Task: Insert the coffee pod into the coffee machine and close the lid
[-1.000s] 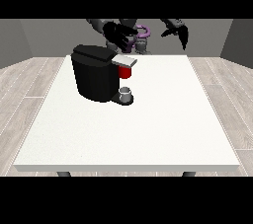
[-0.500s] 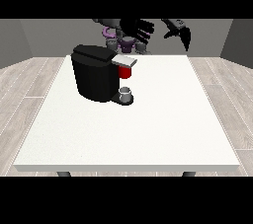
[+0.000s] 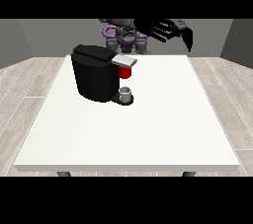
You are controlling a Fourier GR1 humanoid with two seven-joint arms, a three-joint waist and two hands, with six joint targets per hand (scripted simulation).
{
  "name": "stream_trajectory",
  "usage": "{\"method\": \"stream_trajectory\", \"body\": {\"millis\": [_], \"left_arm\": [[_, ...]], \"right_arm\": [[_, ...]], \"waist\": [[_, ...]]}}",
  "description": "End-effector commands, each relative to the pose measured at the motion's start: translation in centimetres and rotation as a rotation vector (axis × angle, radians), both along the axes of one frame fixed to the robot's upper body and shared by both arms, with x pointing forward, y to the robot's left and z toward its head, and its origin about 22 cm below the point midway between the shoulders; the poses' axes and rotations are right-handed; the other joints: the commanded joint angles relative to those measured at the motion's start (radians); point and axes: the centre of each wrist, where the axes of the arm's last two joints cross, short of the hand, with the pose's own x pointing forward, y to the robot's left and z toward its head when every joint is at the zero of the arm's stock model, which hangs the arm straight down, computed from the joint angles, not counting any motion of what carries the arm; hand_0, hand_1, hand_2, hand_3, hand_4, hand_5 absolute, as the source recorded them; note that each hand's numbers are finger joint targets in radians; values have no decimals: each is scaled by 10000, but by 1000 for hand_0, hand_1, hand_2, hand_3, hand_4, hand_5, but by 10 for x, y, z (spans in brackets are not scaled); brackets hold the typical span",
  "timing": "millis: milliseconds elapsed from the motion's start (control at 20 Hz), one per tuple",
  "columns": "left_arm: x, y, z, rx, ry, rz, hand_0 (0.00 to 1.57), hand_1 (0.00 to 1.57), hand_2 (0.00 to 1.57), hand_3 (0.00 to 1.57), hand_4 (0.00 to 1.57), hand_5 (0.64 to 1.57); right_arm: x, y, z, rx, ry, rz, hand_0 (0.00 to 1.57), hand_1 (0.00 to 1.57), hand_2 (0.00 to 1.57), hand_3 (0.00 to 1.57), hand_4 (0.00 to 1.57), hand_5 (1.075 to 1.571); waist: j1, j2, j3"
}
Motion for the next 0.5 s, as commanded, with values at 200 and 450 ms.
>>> {"method": "stream_trajectory", "body": {"millis": [200,450], "left_arm": [[6,14,3,-18,-455,-234,0,0,0,0,395,1571],[8,8,19,-294,-471,-877,0,0,0,0,352,1571]], "right_arm": [[0,21,36,-217,-721,218,0,0,0,0,0,1571],[7,15,44,-134,-688,-247,0,0,0,0,0,1571]], "waist": [[384,701,-4],[1017,785,-2]]}}
